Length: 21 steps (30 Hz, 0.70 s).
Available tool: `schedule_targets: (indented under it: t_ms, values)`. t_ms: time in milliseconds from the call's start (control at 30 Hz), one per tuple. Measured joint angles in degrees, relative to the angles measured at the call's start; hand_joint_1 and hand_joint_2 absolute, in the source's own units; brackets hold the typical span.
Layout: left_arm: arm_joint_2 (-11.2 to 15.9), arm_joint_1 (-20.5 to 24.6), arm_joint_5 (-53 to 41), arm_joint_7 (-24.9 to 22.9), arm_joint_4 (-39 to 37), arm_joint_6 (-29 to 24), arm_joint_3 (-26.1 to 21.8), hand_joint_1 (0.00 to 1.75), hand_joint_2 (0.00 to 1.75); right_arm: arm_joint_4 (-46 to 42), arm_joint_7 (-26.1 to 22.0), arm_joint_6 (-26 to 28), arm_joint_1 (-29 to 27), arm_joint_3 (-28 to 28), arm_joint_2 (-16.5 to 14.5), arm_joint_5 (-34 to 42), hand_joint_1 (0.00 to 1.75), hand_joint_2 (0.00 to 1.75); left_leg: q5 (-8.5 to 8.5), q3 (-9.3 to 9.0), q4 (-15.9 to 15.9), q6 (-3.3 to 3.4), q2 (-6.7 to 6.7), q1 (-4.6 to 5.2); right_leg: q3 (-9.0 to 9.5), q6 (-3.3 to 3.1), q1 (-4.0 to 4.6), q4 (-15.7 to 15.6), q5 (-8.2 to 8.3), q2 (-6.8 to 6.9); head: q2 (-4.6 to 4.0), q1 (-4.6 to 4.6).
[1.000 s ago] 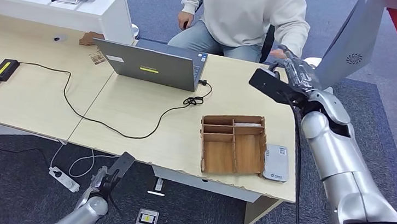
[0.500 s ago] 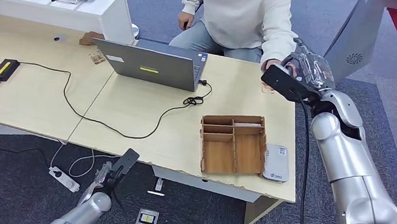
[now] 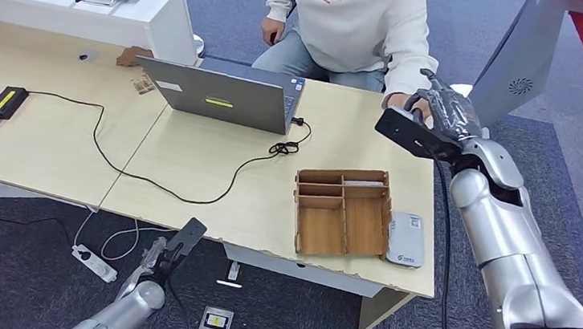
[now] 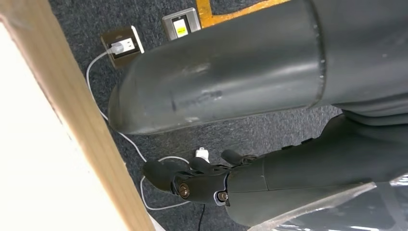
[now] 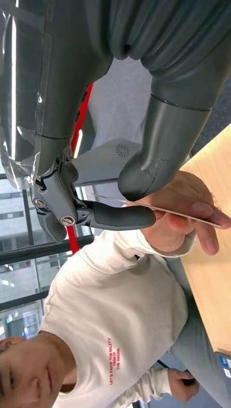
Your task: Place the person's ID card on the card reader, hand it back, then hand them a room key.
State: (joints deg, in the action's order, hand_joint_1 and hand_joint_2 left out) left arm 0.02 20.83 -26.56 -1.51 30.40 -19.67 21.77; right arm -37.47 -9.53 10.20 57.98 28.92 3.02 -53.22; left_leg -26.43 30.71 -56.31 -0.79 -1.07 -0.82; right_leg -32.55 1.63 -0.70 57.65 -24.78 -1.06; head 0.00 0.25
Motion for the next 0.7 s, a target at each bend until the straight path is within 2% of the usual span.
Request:
schedule_targets:
  t_ms: [67,100,200,233,500,600,700]
  values:
    - [-0.02,0.02,0.16,0.00,-0.10,0.00,0.00,0.00,0.00,0.94,0.00,-0.01,0.24,0.02,-0.22,-0.03,1.75,1.75,0.00,0.00,0.00,0.00,0.00,0.00,0.00,0.00,0.00,0.00,0.00,0.00,0.00,0.00]
    - [-0.02,0.02,0.33,0.01,-0.15,0.00,0.00,0.00,0.00,1.39,0.00,-0.01,0.37,0.03,-0.36,-0.10,1.53,1.75,0.00,0.01,0.00,0.00,0.00,0.00,0.00,0.00,0.00,0.00,0.00,0.00,0.00,0.01]
    - [-0.04,0.01,0.96,0.11,-0.38,-0.02,0.00,0.00,0.00,2.81,-0.05,0.01,0.70,0.11,-0.86,-0.32,0.22,1.75,-0.01,0.01,0.00,0.00,0.00,0.00,0.00,0.00,0.00,0.00,-0.01,0.00,0.00,0.00]
    - [-0.04,0.01,1.16,0.19,-0.45,-0.04,-0.01,0.00,0.00,3.22,-0.11,0.04,0.75,0.16,-1.05,-0.34,0.00,1.75,-0.01,0.01,0.00,0.00,0.00,0.00,0.00,0.00,0.00,0.00,-0.01,0.00,0.00,-0.01]
    - [-0.04,-0.30,3.69,1.56,-1.16,-1.19,-0.10,0.00,0.00,6.02,-1.64,2.38,0.87,0.34,-3.01,0.16,0.00,1.75,0.00,0.01,0.00,0.00,0.00,-0.02,0.00,0.00,0.01,0.00,0.00,0.00,0.00,0.01]
    - [0.00,-0.57,4.82,2.00,-1.43,-1.42,-0.11,0.00,0.00,6.70,-2.17,2.39,1.21,0.34,-3.63,1.75,0.00,1.75,0.00,0.01,0.00,0.00,0.00,-0.02,0.01,0.00,0.01,0.01,0.00,0.00,0.00,-0.01]
    - [0.88,-0.79,6.19,2.62,-1.55,0.63,-0.02,0.00,0.00,6.84,-2.84,2.07,1.78,0.17,-4.21,5.40,0.00,1.75,0.00,0.01,0.00,0.00,0.01,-0.03,0.01,0.00,0.00,0.02,0.00,0.00,0.00,0.01]
